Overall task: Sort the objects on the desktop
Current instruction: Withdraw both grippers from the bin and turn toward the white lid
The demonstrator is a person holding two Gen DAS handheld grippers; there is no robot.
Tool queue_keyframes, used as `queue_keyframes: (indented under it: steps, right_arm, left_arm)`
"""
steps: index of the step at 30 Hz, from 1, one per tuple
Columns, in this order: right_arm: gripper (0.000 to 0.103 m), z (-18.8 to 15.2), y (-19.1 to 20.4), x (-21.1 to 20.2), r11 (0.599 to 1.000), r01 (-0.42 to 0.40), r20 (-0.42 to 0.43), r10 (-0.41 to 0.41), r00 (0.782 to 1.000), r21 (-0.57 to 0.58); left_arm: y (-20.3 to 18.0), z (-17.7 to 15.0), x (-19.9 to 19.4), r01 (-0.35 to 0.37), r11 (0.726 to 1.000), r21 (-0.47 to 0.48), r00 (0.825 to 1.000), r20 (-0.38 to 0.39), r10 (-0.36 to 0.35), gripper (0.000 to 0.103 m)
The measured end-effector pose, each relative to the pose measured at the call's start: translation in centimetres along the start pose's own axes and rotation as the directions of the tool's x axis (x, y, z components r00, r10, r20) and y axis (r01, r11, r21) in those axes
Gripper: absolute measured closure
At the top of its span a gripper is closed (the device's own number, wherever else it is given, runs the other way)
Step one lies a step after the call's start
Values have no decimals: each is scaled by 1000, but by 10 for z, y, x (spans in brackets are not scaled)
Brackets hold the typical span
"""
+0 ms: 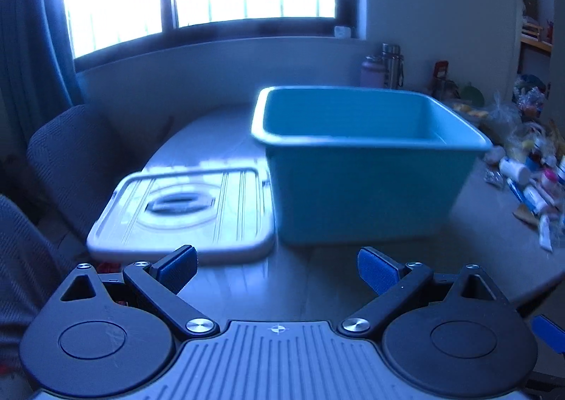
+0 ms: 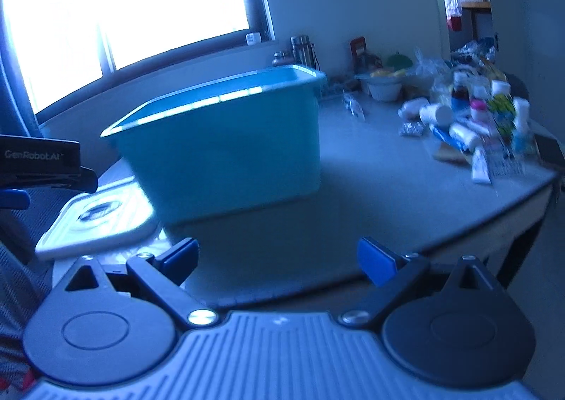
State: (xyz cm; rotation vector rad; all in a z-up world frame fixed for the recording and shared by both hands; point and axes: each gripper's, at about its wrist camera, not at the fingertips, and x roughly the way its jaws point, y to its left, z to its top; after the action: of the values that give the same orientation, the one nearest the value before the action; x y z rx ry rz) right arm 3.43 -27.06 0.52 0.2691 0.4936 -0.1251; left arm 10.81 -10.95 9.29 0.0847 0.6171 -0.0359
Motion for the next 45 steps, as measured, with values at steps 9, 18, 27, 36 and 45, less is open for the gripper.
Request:
queue_keyframes:
  steps: [9, 18, 27, 36, 45]
  right_arm:
    - [6, -25, 10, -39, 1000, -1, -7, 1, 1000, -28]
    - [6, -36, 21, -41, 1000, -11, -49, 11, 999, 0]
    - [6, -41, 61, -33, 993, -68, -99, 59, 993, -93]
    - [6, -33, 116, 2, 989, -102, -132, 87, 987, -108]
    - [6, -15, 167, 37, 984, -111, -120, 94, 988, -138]
  left_arm:
    - [22, -48, -35, -13, 1000, 24, 999, -36, 14, 4]
    - [76, -72, -47, -109, 994, -23, 991, -86, 107, 4]
    - [128, -81, -34, -155, 985, -73, 979, -148, 143, 4]
    - [171, -73, -8, -170, 982, -77, 974, -167, 156, 4]
    - [212, -53, 32, -162, 983, -86, 974, -171, 146, 4]
